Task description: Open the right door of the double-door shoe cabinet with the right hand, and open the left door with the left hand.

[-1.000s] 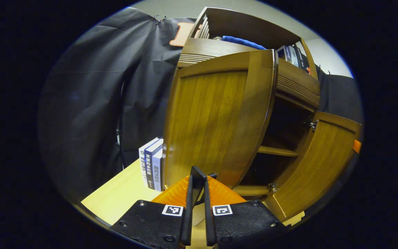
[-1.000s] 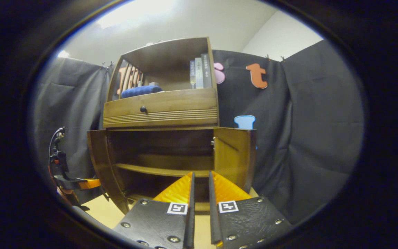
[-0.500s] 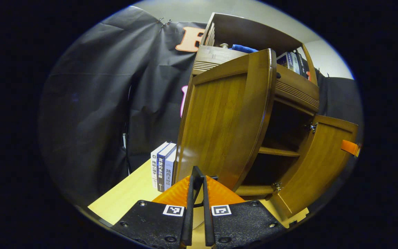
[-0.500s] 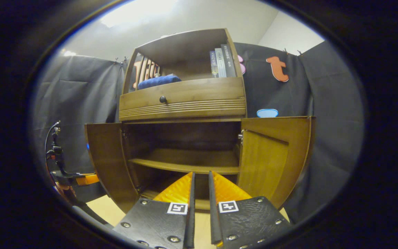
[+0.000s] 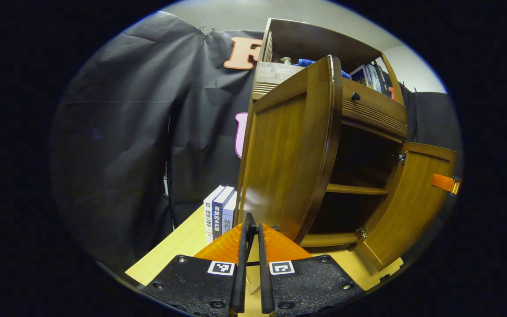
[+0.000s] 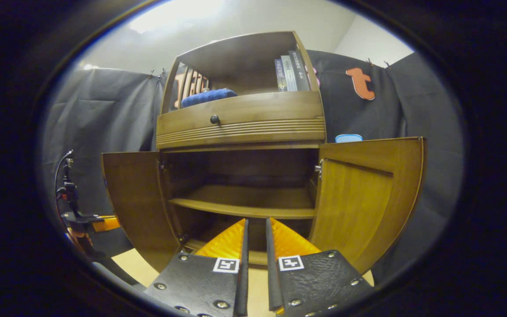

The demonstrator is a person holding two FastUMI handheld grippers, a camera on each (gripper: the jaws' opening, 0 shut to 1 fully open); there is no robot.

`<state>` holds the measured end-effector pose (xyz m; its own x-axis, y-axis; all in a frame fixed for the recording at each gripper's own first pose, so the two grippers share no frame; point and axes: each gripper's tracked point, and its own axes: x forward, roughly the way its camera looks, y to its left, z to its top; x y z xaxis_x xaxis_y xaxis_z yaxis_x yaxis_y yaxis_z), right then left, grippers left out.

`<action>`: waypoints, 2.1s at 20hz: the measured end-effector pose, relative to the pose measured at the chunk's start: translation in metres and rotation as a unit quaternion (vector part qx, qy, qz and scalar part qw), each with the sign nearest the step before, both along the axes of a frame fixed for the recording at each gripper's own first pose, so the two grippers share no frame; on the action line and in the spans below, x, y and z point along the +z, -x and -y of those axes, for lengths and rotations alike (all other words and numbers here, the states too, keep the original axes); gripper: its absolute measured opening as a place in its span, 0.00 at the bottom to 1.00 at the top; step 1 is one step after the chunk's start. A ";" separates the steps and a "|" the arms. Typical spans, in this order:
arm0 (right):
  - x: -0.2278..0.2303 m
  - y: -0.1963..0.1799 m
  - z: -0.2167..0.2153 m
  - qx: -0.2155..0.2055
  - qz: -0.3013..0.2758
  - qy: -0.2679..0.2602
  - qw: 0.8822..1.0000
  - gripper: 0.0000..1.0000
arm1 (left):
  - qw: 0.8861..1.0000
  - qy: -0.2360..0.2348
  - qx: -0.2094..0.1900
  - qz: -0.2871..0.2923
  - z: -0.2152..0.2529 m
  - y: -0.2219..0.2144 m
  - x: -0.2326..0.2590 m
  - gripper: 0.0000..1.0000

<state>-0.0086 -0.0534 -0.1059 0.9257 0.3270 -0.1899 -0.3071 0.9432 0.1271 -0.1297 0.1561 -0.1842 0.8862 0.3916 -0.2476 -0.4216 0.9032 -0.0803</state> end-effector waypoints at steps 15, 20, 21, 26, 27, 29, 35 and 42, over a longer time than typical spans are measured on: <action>-0.005 0.009 -0.003 0.009 -0.017 0.001 1.000 0.18 | 0.999 -0.025 0.032 -0.009 -0.041 0.028 0.010 0.08; -0.005 0.012 -0.005 0.012 -0.024 -0.003 1.000 0.18 | 0.999 -0.028 0.039 -0.010 -0.040 0.032 0.013 0.09; -0.006 0.012 -0.004 0.012 -0.024 -0.003 1.000 0.18 | 0.998 -0.034 0.042 -0.013 -0.042 0.034 0.014 0.08; -0.007 0.015 -0.004 0.009 -0.032 -0.003 0.999 0.18 | 0.997 -0.039 0.066 -0.006 -0.051 0.041 0.023 0.09; -0.007 0.015 -0.004 0.009 -0.033 -0.003 0.999 0.18 | 0.996 -0.040 0.074 -0.006 -0.054 0.043 0.023 0.09; -0.008 0.016 -0.004 0.010 -0.036 -0.003 0.999 0.18 | 0.995 -0.047 0.088 -0.009 -0.059 0.049 0.023 0.08; -0.006 0.016 -0.008 0.022 -0.036 -0.006 0.999 0.18 | 0.993 -0.052 0.109 -0.003 -0.062 0.060 0.033 0.09; -0.003 0.014 -0.008 0.030 -0.031 -0.002 0.999 0.18 | 0.991 -0.077 0.106 0.040 -0.044 0.053 0.083 0.00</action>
